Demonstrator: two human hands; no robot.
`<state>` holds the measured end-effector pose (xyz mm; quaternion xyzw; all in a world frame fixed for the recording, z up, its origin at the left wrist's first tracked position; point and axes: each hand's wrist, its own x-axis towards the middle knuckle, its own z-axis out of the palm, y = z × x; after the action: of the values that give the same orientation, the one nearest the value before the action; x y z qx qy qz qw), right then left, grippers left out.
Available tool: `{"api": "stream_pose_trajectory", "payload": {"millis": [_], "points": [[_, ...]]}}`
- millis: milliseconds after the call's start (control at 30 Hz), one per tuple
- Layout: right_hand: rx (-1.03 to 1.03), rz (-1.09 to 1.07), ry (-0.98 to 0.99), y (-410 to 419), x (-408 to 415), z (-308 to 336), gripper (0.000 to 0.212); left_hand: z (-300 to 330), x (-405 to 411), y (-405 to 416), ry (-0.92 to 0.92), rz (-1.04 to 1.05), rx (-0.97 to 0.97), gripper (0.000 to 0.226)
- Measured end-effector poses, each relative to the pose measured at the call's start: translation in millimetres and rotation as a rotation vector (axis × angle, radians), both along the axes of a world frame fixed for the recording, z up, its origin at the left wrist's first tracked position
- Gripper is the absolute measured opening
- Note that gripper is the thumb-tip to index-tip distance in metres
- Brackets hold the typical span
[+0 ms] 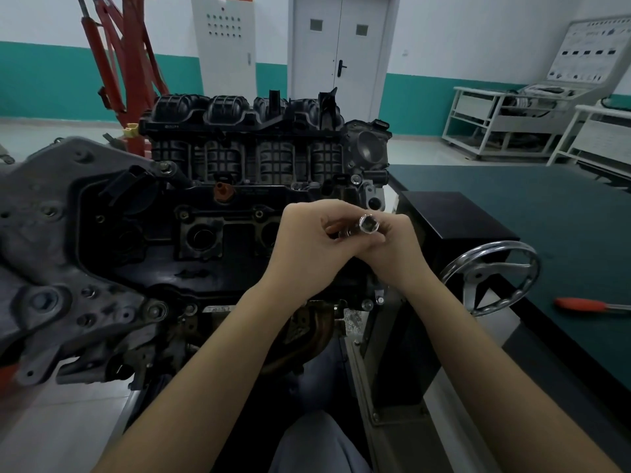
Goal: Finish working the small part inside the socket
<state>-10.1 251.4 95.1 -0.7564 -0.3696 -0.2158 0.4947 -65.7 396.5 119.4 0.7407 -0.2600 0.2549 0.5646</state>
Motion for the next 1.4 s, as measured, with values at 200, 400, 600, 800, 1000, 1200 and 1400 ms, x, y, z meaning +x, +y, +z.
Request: {"api": "stream_pose_trajectory", "payload": {"millis": [200,400,600,800,1000,1200,1400], "points": [[-0.017,-0.051,-0.016,-2.6,0.1,0.5,0.026,2.0,0.1,4.0,0.036,-0.155,0.002,0.026],[0.042,-0.022,0.012,-0.2,-1.0,-3.0,0.029,2.1,1.5,1.0,0.002,-0.010,0.013,0.018],[0.041,-0.061,0.006,0.4,0.5,-4.5,0.027,3.9,-0.1,3.7,0.033,-0.115,0.015,0.024],[0.019,-0.046,-0.011,1.8,-2.4,-3.2,0.030,3.6,0.0,4.2,0.029,-0.105,0.004,0.020],[0.007,-0.055,0.016,0.2,1.4,-1.0,0.023,3.3,-0.2,3.6,0.051,-0.109,0.010,0.029],[-0.019,-0.032,0.027,-0.3,-0.2,-1.0,0.037,1.0,-0.6,3.6,0.029,-0.092,0.027,0.019],[0.012,-0.083,0.004,-0.7,1.2,-2.7,0.021,1.9,0.9,4.2,0.035,-0.079,0.054,0.023]]}}
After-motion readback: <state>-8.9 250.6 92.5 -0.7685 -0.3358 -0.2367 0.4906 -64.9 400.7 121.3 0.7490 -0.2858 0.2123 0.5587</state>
